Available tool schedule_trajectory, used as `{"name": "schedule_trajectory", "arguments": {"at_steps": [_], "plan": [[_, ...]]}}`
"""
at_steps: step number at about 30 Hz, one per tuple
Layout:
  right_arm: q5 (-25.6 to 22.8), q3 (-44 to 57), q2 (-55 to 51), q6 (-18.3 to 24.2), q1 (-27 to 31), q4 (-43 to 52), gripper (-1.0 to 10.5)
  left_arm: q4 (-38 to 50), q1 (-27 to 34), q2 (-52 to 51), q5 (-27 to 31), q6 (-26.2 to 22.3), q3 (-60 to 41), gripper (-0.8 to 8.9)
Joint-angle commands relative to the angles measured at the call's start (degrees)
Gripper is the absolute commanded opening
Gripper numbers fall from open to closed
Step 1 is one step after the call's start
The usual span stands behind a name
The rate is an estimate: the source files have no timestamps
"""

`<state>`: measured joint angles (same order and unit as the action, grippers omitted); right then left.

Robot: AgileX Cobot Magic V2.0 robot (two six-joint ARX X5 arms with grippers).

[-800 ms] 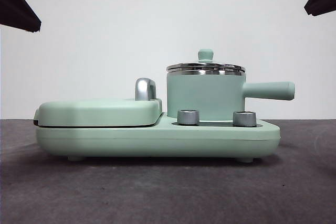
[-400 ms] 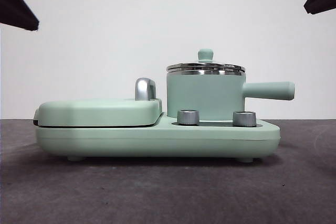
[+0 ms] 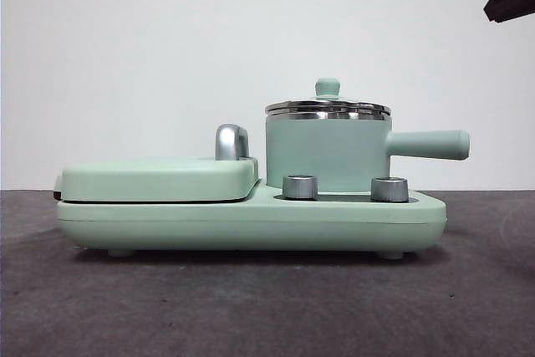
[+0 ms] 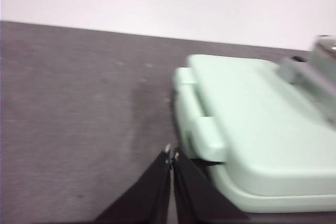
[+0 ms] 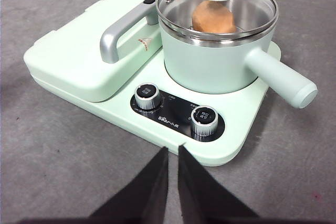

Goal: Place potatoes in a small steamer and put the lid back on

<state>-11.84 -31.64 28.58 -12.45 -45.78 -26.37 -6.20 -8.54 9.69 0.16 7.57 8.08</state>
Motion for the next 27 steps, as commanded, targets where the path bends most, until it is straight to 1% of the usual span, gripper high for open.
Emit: {"name": "schedule_trajectory", "arguments": {"at_steps": [1,6,9,24,25,26,27], "plan": [[-0.2,-0.2,0.1,-0.5,-0.6,0.6,0.3,1.5,2.6,-3.4,0.2,-3.4,-2.9,0.06],[-0.2,-0.2,0.1,-0.5,-0.6,0.6,0.3,1.6,7.2,-7.8,0.1,-3.7,-6.8,0.06],[-0.2,-0.2,0.1,-0.5,-0.6,0.6,0.3,-0.9,9.0,-9.5,0.1,-3.7,-7.4,0.06],[-0.2,-0.2,0.1,-0.5,-0.6,0.6,0.3,-1.6,9.3,-9.5,0.1,-3.7,-7.4,0.06],[-0.2,-0.2,0.1,0.0,-0.6,0.6,0.3,-1.6,9.3,-9.5,0.1,-3.7,-7.4,0.06],[-0.5,-0.2,0.1,2.2,-0.6,0.6,0.3,-1.6,9.3,-9.5,0.1,-3.7,-7.4,0.06],[-1.4,-0.2,0.0,5.6,-0.5,0.5,0.3,-1.6,9.3,-9.5,0.1,-3.7,-7.4,0.06]]}}
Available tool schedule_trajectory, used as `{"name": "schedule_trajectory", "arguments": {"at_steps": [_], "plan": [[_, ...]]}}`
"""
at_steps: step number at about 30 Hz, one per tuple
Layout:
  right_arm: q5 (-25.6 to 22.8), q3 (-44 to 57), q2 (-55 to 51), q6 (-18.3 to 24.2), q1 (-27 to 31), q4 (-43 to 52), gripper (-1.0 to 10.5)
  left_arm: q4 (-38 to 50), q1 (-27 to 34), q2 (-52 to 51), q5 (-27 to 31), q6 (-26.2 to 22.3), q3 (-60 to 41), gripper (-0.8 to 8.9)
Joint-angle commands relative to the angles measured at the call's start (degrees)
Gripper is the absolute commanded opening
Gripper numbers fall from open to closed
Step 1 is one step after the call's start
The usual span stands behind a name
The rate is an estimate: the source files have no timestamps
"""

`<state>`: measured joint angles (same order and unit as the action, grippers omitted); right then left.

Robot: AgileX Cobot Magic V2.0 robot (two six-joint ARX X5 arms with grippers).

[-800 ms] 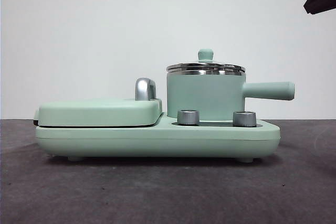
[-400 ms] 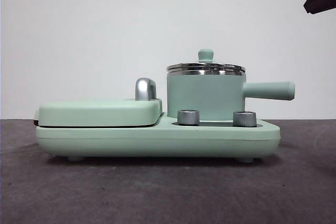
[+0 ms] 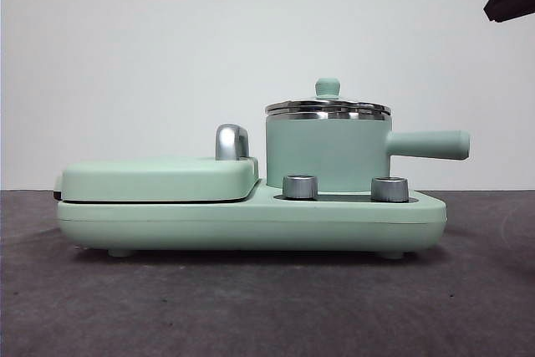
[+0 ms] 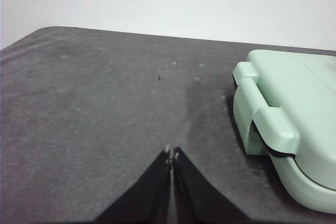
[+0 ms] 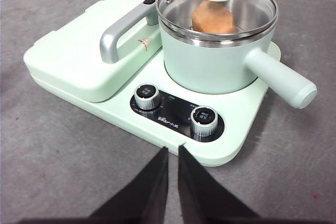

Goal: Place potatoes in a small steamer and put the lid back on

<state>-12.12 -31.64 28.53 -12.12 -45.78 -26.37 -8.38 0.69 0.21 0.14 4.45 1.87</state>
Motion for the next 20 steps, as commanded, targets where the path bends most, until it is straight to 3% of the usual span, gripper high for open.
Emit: {"name": "schedule_trajectory", "arguments": {"at_steps": [1,4,8,12,20], "plan": [[-1.9,-0.1,-0.2,7.1,-0.1,0.0,0.3,0.6,0.0,0.0,0.1,-0.6,-1.2,0.06],[-2.2,3.4,-3.7,10.0,5.8,0.5,0.3,0.6,0.0,0.0,0.1,-0.6,-1.2,0.06],[8.0,14.4,-11.6,10.1,19.9,8.4,0.3,0.7,0.0,0.0,0.1,-0.6,-1.2,0.06],[15.9,23.5,-18.8,11.6,30.4,16.7,0.3,0.6,0.0,0.0,0.1,-0.6,-1.2,0.06],[16.2,30.6,-28.5,13.4,39.7,18.3,0.3,0.7,0.0,0.0,0.1,-0.6,-1.1,0.06]]}}
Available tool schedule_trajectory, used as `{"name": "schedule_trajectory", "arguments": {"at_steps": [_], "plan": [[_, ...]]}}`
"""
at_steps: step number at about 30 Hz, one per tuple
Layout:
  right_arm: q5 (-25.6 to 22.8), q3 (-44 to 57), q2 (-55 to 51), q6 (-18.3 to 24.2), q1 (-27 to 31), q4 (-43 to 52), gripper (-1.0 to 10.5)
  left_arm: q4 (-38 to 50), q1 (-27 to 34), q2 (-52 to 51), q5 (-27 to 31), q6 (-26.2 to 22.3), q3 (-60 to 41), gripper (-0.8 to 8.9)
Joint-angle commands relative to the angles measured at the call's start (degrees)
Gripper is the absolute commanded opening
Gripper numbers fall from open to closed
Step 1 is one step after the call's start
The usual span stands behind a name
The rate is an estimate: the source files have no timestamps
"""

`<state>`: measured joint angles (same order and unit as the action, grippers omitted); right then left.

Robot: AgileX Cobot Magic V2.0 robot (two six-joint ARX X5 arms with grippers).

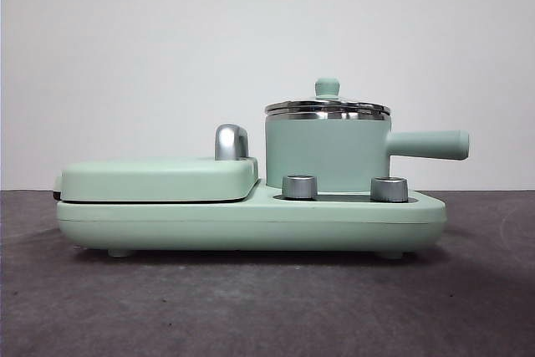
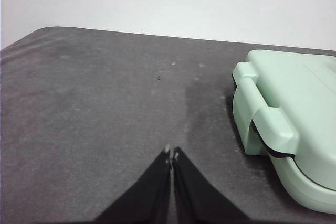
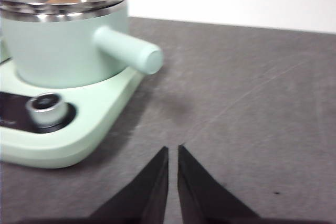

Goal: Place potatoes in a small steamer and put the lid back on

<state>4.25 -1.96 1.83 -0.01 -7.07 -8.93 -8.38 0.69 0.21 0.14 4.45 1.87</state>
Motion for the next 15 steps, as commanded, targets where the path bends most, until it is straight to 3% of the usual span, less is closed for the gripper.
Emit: {"name": "schedule_trajectory", "arguments": {"at_steps": [1,15], "plan": [[-0.2,1.3,-1.8,1.2,1.6,1.2,0.3,0.7,0.0,0.0,0.1,-0.6,-1.2,0.06],[-0.2,1.3,-1.6,1.6,3.7,1.6,0.3,0.7,0.0,0.0,0.1,-0.6,-1.2,0.06]]}}
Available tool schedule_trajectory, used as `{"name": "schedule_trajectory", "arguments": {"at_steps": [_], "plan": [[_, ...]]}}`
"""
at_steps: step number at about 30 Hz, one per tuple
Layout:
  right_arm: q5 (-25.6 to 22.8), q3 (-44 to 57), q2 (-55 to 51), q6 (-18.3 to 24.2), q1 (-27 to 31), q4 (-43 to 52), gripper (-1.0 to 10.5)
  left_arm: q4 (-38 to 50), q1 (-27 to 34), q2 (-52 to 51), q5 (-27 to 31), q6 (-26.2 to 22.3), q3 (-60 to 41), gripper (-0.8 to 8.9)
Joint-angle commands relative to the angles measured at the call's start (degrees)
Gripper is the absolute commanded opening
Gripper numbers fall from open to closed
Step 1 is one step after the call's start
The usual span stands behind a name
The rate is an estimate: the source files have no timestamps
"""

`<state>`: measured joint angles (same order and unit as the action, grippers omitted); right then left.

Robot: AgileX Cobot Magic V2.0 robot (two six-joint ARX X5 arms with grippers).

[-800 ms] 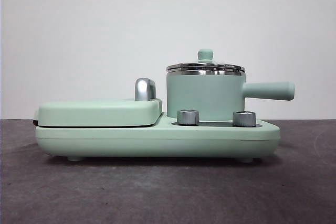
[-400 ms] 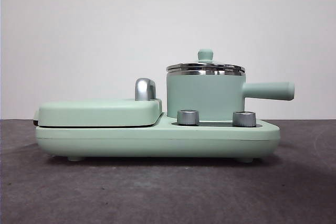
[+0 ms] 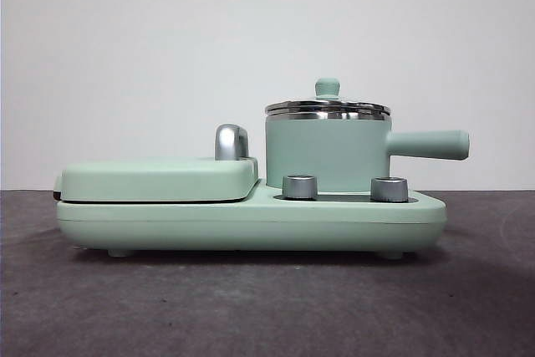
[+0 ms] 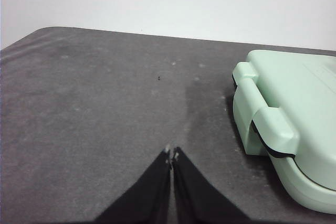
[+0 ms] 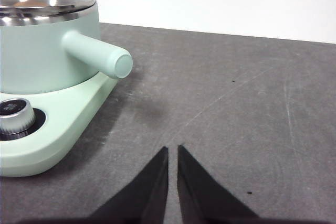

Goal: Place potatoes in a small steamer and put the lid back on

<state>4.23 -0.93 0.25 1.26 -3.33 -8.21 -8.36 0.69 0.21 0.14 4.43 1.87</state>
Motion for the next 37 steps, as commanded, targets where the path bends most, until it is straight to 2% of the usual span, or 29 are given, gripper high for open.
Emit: {"name": "schedule_trajectory", "arguments": {"at_steps": [1,37], "plan": [[-0.1,0.3,0.0,0.3,0.0,1.0,0.3,0.6,0.0,0.0,0.1,-0.6,-1.1,0.06],[-0.1,0.2,0.0,0.3,0.0,2.5,0.3,0.6,0.0,0.0,0.1,-0.6,-1.2,0.06]]}}
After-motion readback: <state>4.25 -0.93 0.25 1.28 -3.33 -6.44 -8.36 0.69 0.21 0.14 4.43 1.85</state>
